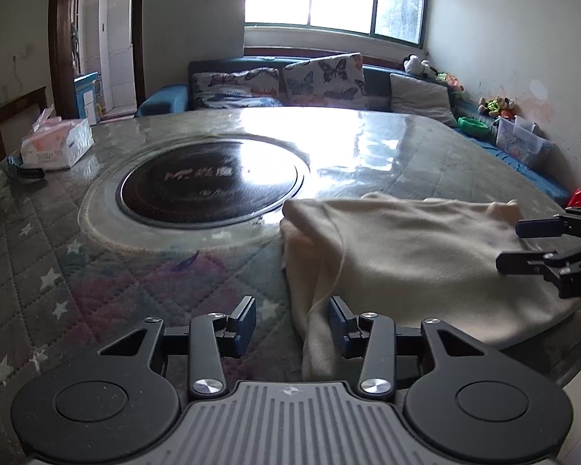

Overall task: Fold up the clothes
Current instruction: 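Release the sweatshirt and hold both grippers open above it, then move both open grippers to one end of the folded sweatshirt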

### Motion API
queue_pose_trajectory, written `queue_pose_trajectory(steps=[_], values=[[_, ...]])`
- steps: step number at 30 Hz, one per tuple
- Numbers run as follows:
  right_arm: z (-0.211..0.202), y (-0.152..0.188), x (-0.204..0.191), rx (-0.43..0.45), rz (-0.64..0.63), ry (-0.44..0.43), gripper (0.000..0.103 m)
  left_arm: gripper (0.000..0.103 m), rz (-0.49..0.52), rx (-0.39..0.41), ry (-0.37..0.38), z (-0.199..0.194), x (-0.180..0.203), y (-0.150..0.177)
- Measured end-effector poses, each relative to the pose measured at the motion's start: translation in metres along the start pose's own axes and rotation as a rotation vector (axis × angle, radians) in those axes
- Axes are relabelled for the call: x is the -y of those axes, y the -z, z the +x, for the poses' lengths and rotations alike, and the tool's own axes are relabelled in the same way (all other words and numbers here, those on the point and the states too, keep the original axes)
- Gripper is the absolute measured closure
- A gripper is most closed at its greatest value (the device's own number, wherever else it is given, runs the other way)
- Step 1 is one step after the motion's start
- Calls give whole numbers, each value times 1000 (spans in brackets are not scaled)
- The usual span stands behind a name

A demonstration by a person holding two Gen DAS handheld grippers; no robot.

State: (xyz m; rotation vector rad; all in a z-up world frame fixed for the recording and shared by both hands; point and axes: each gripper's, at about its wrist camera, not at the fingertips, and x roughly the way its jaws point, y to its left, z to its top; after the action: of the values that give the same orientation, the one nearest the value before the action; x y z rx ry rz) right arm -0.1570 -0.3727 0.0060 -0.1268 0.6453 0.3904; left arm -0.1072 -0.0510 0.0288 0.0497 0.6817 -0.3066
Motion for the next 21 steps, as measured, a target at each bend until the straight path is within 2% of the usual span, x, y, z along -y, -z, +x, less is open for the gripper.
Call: queue_pose_trajectory(steps=[3, 12, 17, 21], values=[[6, 6, -7, -23, -19, 3, 25, 58, 0, 2, -1, -3, -1, -1], [9, -13, -14, 20, -26, 2, 16, 59, 19, 64, 27, 2, 9, -26], [28, -17, -11, -2, -2, 0, 15, 57, 27, 18, 1, 26, 10, -25], [37, -12, -8, -31, 21, -10, 11, 57, 1, 7, 13, 29, 3, -22]])
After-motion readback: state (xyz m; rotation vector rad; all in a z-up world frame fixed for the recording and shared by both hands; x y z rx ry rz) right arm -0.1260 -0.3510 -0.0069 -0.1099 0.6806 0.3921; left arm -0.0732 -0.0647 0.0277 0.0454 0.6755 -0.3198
